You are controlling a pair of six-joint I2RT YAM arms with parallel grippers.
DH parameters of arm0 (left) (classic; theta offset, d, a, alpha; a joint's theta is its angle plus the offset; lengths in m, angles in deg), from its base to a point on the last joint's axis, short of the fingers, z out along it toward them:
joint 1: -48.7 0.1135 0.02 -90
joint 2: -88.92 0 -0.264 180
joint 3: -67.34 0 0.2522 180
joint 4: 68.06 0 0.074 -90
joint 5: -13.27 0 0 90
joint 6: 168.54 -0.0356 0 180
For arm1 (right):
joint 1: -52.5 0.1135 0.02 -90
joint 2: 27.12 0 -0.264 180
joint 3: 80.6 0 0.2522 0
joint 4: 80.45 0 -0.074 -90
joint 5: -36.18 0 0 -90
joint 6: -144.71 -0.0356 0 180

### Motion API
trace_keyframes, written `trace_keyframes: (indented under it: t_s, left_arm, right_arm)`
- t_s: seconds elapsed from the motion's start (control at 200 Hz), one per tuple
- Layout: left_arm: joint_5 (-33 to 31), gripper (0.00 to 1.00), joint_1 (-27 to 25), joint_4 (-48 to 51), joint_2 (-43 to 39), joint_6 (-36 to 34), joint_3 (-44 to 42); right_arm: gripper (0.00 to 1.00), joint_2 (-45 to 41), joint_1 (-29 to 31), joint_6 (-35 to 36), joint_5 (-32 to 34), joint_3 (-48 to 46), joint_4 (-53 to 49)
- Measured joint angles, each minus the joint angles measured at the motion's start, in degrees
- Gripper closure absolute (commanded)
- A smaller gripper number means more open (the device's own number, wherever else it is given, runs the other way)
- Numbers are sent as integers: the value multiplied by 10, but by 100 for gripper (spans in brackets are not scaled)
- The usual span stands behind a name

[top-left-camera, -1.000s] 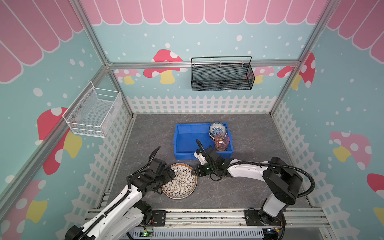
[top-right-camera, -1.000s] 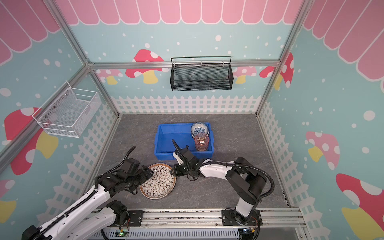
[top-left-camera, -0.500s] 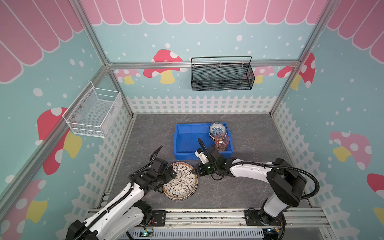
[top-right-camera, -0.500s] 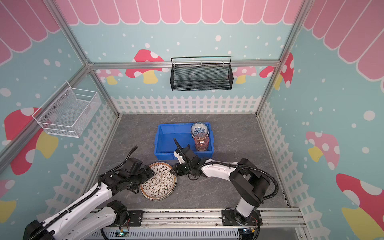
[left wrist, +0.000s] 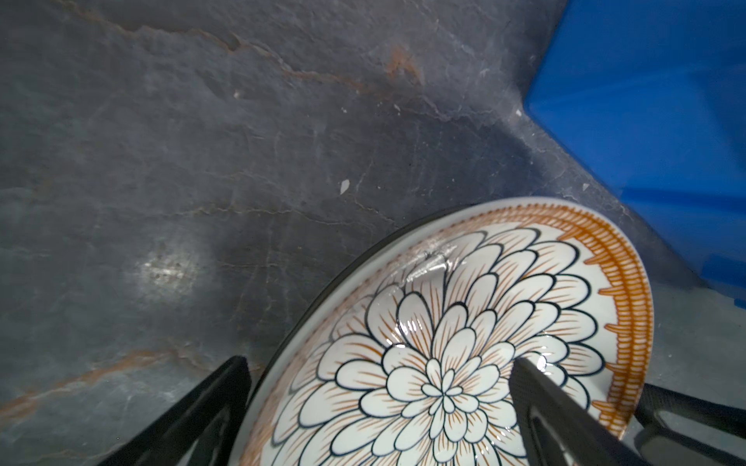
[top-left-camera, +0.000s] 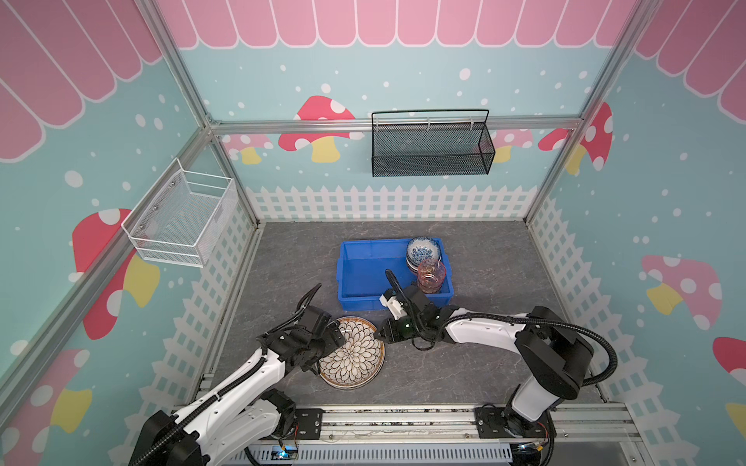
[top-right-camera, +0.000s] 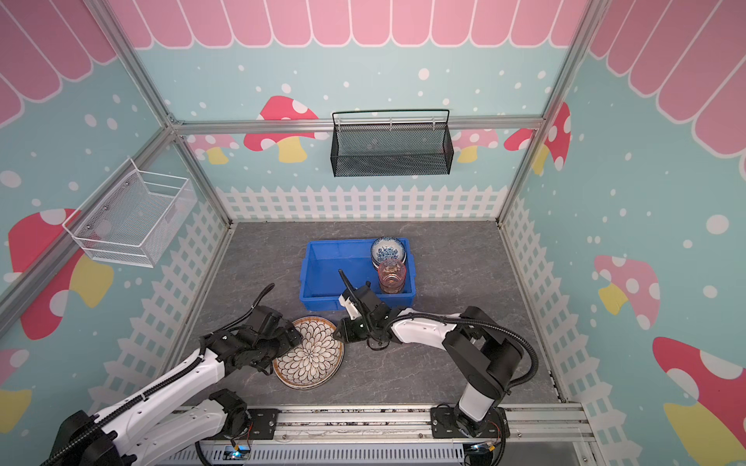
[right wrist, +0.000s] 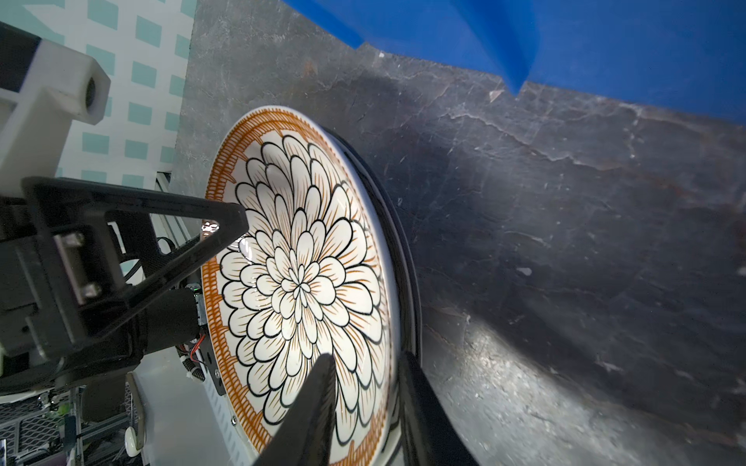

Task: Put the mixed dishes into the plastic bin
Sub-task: 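Move the left gripper down to the plate rim nearest the robot, then close the left gripper on the plate rim and tilt the plate up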

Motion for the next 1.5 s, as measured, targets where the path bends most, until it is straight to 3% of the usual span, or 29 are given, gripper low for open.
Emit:
trace_keyframes:
  t_s: [0.67, 1.501]
  left_arm:
    - [-4, 1, -23, -12, 37, 3, 0]
    - [17, 12, -26, 68, -97, 19, 1]
  right_arm:
    - [71, 14, -1, 0, -2, 0, 16]
    - [71, 14, -4, 0, -4, -5, 23]
